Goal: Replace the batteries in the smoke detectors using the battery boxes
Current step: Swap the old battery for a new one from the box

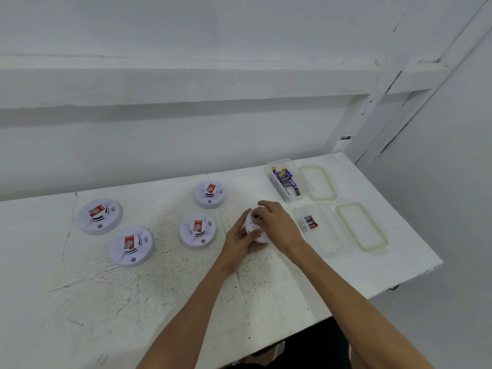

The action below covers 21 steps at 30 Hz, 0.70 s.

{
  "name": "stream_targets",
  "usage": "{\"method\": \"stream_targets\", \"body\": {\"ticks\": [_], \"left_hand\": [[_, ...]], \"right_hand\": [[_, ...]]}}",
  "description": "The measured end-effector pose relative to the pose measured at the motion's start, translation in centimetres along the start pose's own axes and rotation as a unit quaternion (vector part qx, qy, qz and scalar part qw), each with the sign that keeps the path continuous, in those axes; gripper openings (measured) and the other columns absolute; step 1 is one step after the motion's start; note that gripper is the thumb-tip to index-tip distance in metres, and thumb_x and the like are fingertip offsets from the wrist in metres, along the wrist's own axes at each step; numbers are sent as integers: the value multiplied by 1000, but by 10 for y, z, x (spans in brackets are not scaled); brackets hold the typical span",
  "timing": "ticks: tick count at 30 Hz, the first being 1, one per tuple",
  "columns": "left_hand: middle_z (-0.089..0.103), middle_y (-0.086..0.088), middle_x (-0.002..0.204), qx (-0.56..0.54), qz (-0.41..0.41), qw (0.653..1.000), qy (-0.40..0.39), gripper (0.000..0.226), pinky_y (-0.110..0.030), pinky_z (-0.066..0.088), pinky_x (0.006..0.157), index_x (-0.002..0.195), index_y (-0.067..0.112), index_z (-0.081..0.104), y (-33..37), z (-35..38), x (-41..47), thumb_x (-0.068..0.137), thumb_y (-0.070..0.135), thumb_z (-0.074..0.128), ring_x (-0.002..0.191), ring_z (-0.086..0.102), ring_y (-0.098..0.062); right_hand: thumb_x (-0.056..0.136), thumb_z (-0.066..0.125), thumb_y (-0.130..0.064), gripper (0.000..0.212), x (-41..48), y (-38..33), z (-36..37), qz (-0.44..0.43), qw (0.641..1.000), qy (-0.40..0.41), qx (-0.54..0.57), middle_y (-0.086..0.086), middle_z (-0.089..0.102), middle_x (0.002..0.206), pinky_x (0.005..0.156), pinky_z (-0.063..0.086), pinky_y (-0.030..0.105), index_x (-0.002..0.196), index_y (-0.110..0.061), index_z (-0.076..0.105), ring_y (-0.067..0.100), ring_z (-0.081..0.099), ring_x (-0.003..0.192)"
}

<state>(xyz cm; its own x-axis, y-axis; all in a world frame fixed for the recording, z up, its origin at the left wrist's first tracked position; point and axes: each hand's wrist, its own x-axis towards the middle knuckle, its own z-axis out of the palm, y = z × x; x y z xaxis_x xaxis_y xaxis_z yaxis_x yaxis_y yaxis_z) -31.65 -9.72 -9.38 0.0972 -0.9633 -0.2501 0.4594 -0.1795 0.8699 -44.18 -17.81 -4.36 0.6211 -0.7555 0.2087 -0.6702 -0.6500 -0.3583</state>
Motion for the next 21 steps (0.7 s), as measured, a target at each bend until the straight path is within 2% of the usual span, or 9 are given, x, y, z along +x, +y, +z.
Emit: {"method": "stream_targets", "body": {"ticks": [2, 5, 8, 10, 12, 17, 21], "left_hand": [[63, -5, 146, -6, -2, 1000, 2, 61, -57, 57, 101, 156, 25, 45, -1, 0, 1, 102, 2, 63, 128, 66, -30], [63, -5, 146, -8, -9, 1000, 4, 62, -53, 58, 99, 156, 25, 45, -1, 1, 1, 102, -1, 60, 127, 67, -30], [63, -6, 145, -14, -10, 1000, 5, 62, -52, 59, 98, 155, 25, 45, -2, 0, 1, 102, -2, 60, 128, 66, -32], [62, -5, 147, -17, -12, 1000, 4, 63, -55, 58, 100, 156, 26, 44, -4, -2, 2, 102, -1, 61, 129, 64, -32], [61, -4, 149, -18, -13, 1000, -2, 64, -56, 57, 101, 157, 27, 43, -5, -3, 3, 102, -1, 61, 131, 63, -32], [62, 1, 147, -29, -17, 999, -6, 62, -54, 58, 100, 154, 30, 46, -7, -5, 6, 102, 0, 61, 130, 65, -29], [62, 4, 147, -31, -19, 999, -10, 61, -55, 57, 101, 150, 34, 48, -7, -5, 7, 101, 1, 63, 129, 65, -29]], "right_hand": [[95, 60, -17, 17, -2, 1, 0, -16, 999, 22, 24, 4, 59, 126, 81, 53, 37, 111, -13, 66, 23, 53, 115], [100, 53, -21, 15, -3, -4, -5, 50, 991, 62, 110, -3, 65, 110, 85, 50, 33, 112, -18, 62, 15, 58, 101], [102, 54, -25, 14, -4, -4, -18, 129, 966, 108, 195, -6, 70, 97, 75, 56, 26, 115, -22, 60, 5, 67, 87], [102, 54, -25, 16, -7, 3, -27, 160, 951, 148, 219, -5, 73, 87, 69, 56, 21, 118, -27, 58, 6, 70, 76], [101, 54, -22, 14, -9, 15, -37, 217, 926, 185, 248, -3, 74, 78, 67, 54, 23, 111, -29, 61, 10, 72, 69], [92, 60, -16, 20, -32, 56, -65, 384, 859, 206, 268, 0, 74, 77, 57, 52, 21, 109, -23, 67, 16, 71, 68], [88, 62, -12, 25, -54, 82, -60, 465, 831, 170, 254, 8, 74, 78, 68, 53, 27, 111, -15, 68, 27, 74, 77]]}}
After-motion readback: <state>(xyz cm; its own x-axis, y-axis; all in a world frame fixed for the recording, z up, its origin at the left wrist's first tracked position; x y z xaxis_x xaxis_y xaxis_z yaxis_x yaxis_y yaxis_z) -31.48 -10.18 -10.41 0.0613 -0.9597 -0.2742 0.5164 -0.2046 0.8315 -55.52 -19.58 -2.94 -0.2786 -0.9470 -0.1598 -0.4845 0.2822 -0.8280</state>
